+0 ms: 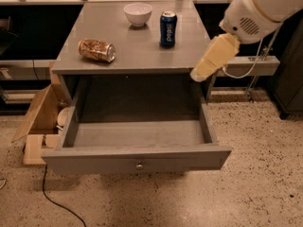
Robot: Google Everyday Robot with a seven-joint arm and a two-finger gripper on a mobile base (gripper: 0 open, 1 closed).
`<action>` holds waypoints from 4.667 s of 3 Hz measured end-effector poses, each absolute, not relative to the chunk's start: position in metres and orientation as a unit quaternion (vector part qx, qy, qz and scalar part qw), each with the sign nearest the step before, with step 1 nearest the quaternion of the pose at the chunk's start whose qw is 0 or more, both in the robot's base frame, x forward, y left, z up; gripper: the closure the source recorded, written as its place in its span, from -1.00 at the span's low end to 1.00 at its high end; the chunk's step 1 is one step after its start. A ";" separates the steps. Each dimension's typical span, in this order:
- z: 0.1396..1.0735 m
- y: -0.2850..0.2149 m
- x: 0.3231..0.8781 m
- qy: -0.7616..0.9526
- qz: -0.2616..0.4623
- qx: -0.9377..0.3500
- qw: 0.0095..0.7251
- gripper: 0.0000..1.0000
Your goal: Place orange can into top drawer
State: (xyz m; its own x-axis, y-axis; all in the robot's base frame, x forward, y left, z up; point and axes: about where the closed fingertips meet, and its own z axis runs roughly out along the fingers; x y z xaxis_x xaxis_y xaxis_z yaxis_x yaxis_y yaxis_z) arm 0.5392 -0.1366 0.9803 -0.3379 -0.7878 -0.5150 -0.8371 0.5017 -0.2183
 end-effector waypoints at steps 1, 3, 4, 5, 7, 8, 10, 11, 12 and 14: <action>0.979 -0.089 0.574 0.812 0.076 -0.490 0.307 -1.00; 0.965 -0.063 0.607 0.818 0.083 -0.463 0.330 -1.00; 0.947 -0.023 0.648 0.814 0.098 -0.461 0.338 -1.00; 0.936 0.016 0.684 0.803 0.117 -0.471 0.345 -1.00; 0.928 0.091 0.730 0.771 0.127 -0.516 0.350 -1.00; 0.928 0.091 0.730 0.771 0.127 -0.516 0.349 -1.00; 0.903 0.127 0.746 0.775 0.120 -0.534 0.316 -1.00; 0.884 0.159 0.756 0.774 0.123 -0.551 0.287 -1.00; 0.869 0.174 0.762 0.776 0.125 -0.558 0.266 -1.00; 0.841 0.193 0.769 0.777 0.154 -0.561 0.239 -0.17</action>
Offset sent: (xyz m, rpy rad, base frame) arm 0.0294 0.0383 -0.0009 0.0659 0.0015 0.0060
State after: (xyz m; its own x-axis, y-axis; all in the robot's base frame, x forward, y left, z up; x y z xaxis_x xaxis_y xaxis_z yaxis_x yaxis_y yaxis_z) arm 0.7688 0.1932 0.8415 -0.2562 -0.7992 -0.5437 -0.9461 0.3226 -0.0284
